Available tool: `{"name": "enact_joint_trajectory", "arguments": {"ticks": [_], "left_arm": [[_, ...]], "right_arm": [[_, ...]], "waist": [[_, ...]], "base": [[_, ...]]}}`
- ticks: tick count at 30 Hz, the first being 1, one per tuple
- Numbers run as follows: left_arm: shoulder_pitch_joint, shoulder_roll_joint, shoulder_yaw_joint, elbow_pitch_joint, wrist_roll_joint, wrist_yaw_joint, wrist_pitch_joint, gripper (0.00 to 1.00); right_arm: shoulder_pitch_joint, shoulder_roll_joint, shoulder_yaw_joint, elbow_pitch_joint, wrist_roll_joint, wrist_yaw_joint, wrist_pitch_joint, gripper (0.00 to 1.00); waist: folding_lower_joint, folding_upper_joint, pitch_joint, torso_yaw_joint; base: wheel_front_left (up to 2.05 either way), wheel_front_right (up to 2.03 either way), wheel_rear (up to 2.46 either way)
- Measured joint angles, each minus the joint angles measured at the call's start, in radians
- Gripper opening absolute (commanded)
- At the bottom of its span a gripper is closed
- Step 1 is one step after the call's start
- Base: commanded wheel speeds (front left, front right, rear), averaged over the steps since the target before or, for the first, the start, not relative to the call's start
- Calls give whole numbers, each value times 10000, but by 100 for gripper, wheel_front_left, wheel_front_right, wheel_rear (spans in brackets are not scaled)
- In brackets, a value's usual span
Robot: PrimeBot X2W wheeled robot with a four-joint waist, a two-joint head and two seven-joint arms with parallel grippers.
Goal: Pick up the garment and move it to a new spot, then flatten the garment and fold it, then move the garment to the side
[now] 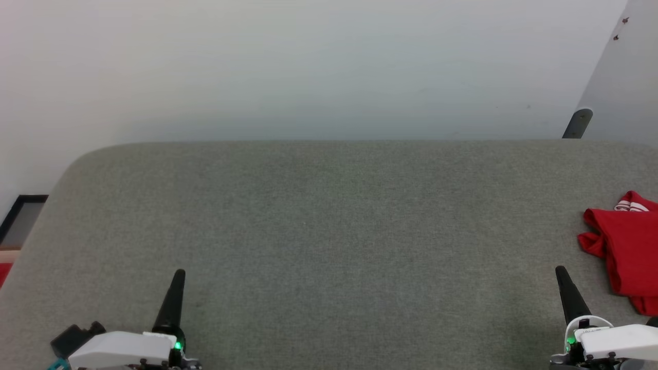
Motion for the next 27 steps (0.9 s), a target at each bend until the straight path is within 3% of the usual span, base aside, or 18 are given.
{"name": "enact_joint_trajectory", "arguments": {"ticks": [27], "left_arm": [[-292, -391, 221, -40, -1739, 0, 525, 0]], "right_arm": [[-246, 48, -69, -104, 2266, -4, 541, 0]], "waist": [[0, 0, 255, -14]], "base": [[0, 0, 0]]}}
